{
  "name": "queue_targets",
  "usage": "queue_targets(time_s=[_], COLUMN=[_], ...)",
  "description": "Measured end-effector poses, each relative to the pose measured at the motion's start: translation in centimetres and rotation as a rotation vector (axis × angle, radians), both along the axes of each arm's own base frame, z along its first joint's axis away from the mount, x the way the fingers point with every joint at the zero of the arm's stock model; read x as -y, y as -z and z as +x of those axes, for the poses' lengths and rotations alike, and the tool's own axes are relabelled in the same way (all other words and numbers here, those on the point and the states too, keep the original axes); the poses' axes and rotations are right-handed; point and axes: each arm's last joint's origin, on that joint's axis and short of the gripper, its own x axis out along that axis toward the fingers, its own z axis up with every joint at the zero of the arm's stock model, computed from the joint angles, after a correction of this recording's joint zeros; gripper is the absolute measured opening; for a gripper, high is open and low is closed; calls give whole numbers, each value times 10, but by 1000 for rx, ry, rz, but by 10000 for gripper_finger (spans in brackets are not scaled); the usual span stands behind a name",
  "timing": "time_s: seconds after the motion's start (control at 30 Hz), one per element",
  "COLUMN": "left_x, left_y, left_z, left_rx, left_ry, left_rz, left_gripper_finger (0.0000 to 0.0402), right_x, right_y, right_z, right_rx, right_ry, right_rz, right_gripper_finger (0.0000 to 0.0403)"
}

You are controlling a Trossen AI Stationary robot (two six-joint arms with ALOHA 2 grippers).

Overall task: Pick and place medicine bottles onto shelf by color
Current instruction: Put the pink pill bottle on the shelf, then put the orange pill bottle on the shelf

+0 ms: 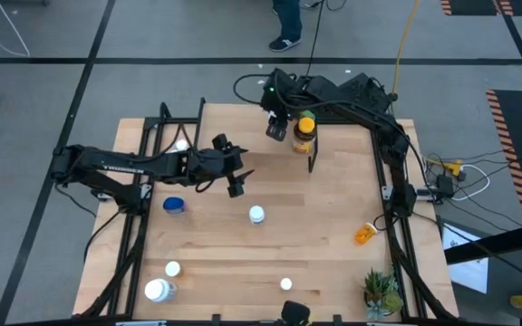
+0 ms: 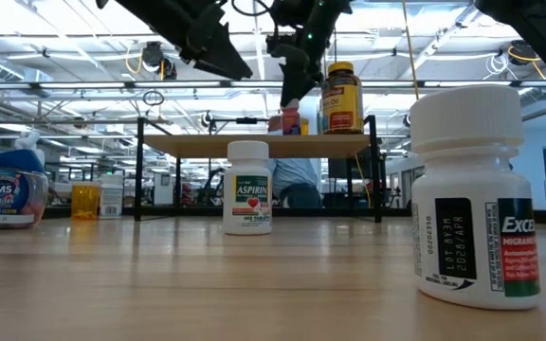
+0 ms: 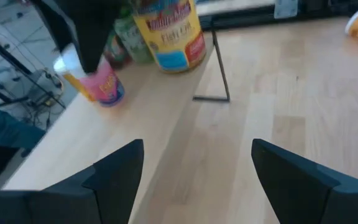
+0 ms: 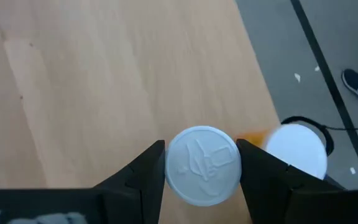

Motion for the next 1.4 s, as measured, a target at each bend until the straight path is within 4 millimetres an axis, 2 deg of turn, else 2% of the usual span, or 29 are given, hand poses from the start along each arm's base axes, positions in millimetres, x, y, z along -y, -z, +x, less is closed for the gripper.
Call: queue_targets(time_s=[0.27,0.5,0.67,1.0,1.13,1.23,1.33,1.4], left_x=[0,-1,-1,-1,-1,-1,0,2], left_y=[3,3,3,3,3,3,2,2], left_z=[-2,-2,-2,-2,-2,-2,-1,-1], left_rx=[-27,-24,-23,-22,-22,-21,-15,-9], left_ry=[-29,-34,-35,-36,-36,-36,-35,-48], left_rz=[-13,-13,-14,-15,-15,-15,-13,-7], left_gripper_finger=[303,303,303,303,303,303,303,303], right_x=[17,23,20,11,1,-15,-40,-62], right_y=[14,20,13,-16,-32,-47,-58,-58], right_z=[-10,-13,-18,-34,-40,-41,-37,-33], right_rx=[-12,7,3,53,94,159,221,249], right_ry=[48,32,27,18,6,-13,-70,-117], right_rz=[48,132,110,33,7,-14,-42,-81], right_gripper_finger=[172,193,200,205,205,205,205,205])
